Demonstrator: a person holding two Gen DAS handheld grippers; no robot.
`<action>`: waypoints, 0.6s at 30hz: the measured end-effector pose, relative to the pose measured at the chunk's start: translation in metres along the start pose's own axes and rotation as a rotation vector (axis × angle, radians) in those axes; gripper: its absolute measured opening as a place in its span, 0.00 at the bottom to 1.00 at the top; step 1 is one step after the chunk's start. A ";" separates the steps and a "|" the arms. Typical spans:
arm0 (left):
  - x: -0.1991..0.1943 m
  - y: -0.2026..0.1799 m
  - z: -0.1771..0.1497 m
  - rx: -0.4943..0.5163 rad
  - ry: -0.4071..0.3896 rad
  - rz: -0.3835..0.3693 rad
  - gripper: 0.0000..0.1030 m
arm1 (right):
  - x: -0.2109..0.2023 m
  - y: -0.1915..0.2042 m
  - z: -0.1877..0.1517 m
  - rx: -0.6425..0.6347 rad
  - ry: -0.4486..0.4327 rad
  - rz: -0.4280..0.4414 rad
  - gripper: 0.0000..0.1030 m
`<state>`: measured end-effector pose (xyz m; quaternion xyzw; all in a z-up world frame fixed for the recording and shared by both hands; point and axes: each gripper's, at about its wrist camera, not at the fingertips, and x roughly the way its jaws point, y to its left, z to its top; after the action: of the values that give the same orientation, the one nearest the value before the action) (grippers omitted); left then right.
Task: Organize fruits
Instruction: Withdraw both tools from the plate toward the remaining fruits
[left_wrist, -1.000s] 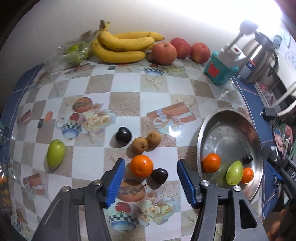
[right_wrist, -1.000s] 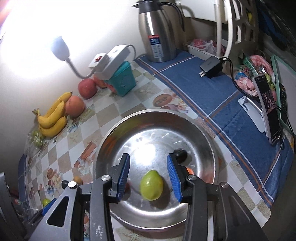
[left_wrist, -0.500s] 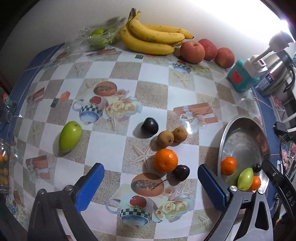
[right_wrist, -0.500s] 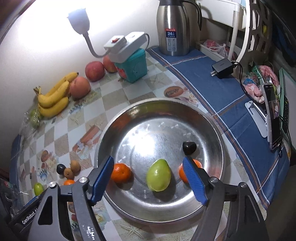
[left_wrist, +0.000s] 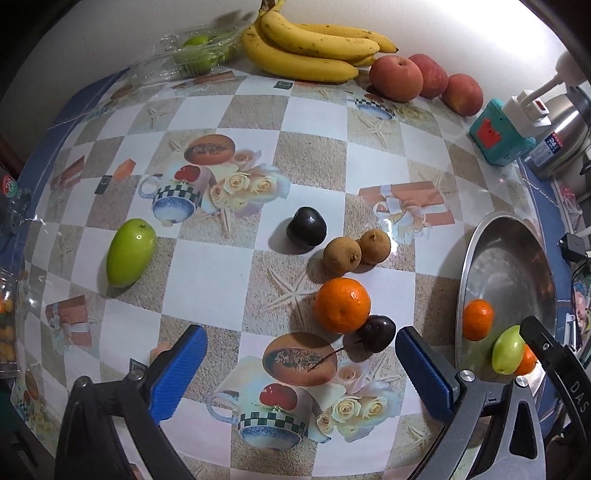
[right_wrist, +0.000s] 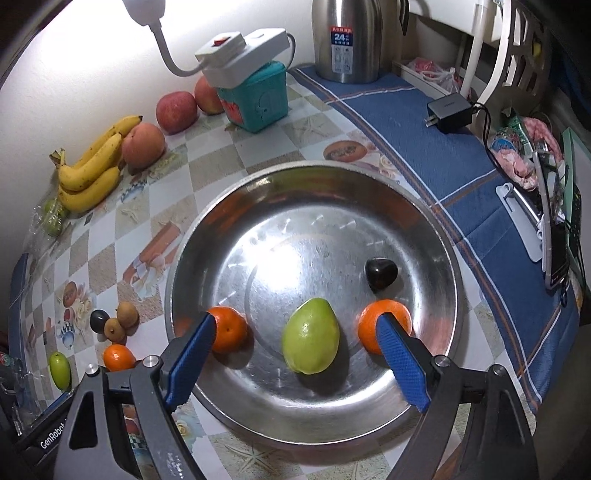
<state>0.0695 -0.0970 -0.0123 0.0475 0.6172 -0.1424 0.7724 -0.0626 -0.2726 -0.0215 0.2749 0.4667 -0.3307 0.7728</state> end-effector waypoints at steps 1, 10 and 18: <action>0.000 0.000 0.000 0.002 0.000 0.000 1.00 | 0.001 0.000 0.000 0.001 0.002 0.001 0.86; 0.005 -0.003 -0.001 0.015 -0.001 0.013 1.00 | 0.009 -0.003 -0.002 0.009 0.020 0.003 0.95; -0.002 -0.003 0.002 0.029 -0.032 0.003 1.00 | 0.007 0.000 -0.001 -0.010 -0.012 0.006 0.95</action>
<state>0.0705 -0.1003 -0.0097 0.0571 0.6025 -0.1510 0.7816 -0.0611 -0.2738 -0.0283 0.2707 0.4630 -0.3277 0.7778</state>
